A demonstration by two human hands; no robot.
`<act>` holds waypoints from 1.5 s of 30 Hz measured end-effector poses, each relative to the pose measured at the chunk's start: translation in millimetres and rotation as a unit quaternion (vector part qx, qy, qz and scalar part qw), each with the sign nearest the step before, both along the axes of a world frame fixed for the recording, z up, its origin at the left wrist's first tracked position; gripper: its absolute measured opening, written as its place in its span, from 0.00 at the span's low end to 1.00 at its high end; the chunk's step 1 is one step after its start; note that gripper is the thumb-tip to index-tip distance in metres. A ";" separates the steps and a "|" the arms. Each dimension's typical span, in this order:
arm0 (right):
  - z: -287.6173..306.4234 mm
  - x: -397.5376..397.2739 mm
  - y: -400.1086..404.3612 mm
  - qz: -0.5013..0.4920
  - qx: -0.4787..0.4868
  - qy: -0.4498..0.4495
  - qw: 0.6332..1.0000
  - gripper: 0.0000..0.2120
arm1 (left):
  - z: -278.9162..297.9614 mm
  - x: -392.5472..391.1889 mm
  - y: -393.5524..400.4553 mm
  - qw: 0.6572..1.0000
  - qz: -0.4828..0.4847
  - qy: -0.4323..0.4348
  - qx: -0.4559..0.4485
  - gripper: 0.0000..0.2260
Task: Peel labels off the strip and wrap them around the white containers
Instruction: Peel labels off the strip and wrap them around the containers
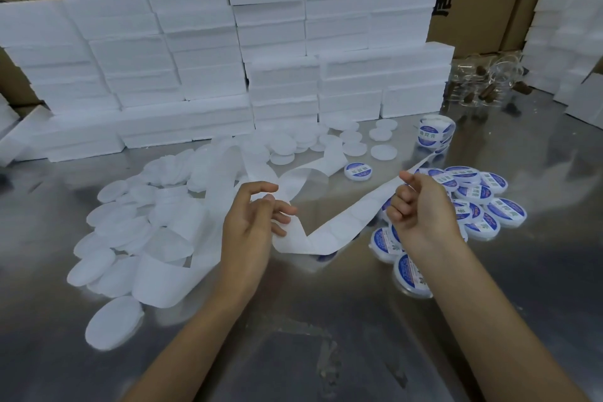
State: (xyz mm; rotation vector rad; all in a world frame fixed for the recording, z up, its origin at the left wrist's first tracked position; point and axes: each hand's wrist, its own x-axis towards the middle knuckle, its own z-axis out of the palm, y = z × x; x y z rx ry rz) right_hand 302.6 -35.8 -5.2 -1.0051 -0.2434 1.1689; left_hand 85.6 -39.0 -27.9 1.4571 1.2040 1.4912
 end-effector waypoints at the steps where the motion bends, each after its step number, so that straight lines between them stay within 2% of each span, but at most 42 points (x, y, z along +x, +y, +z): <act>1: -0.4 -1.9 -0.6 0.005 0.000 -0.020 1.000 0.09 | -1.9 -0.9 2.1 1.000 0.011 0.014 0.007 0.09; 5: -1.2 -14.7 2.9 0.040 -0.003 -0.150 0.988 0.11 | -4.8 -7.6 14.6 0.997 0.057 0.040 0.036 0.09; 8: 3.1 -26.7 19.2 0.098 -0.020 -0.263 0.960 0.11 | -7.5 -14.4 28.7 0.995 0.087 0.046 0.030 0.10; 11: 8.8 -40.8 52.1 0.130 -0.005 -0.410 0.903 0.09 | -13.1 -19.7 41.4 0.996 0.083 0.037 -0.009 0.10; 15: 8.8 -67.8 116.2 0.104 0.036 -0.570 0.814 0.06 | -19.1 -27.5 53.4 0.995 0.073 0.027 -0.067 0.10; 17: 3.8 -81.8 148.2 0.116 0.048 -0.617 0.777 0.07 | -20.3 -31.5 57.2 0.993 0.081 0.024 -0.085 0.11; 22: -14.5 -104.3 205.8 0.201 -0.003 -0.697 0.688 0.22 | -22.2 -38.2 62.7 0.992 0.079 0.013 -0.093 0.10; 25: -27.1 -108.2 218.0 0.182 -0.022 -0.742 0.645 0.21 | -24.6 -40.0 63.7 0.993 0.070 0.019 -0.094 0.10; 27: -34.1 -109.7 218.7 0.141 -0.010 -0.751 0.645 0.18 | -25.7 -39.9 63.9 0.993 0.069 0.021 -0.093 0.10; 32: -38.2 -103.5 214.1 0.128 0.001 -0.697 0.706 0.13 | -25.1 -39.6 63.2 0.993 0.063 0.019 -0.093 0.10; 35: -33.0 -99.3 207.6 0.104 0.019 -0.676 0.730 0.10 | -24.5 -38.9 63.4 0.993 0.066 0.025 -0.096 0.10; 41: -1.3 -90.3 176.3 0.077 0.070 -0.641 0.761 0.10 | -20.4 -39.2 61.2 0.993 0.067 -0.002 -0.098 0.11; 45: 28.8 -85.9 122.5 0.091 0.154 -0.612 0.770 0.12 | -8.9 -38.6 52.3 0.993 0.066 -0.068 -0.065 0.08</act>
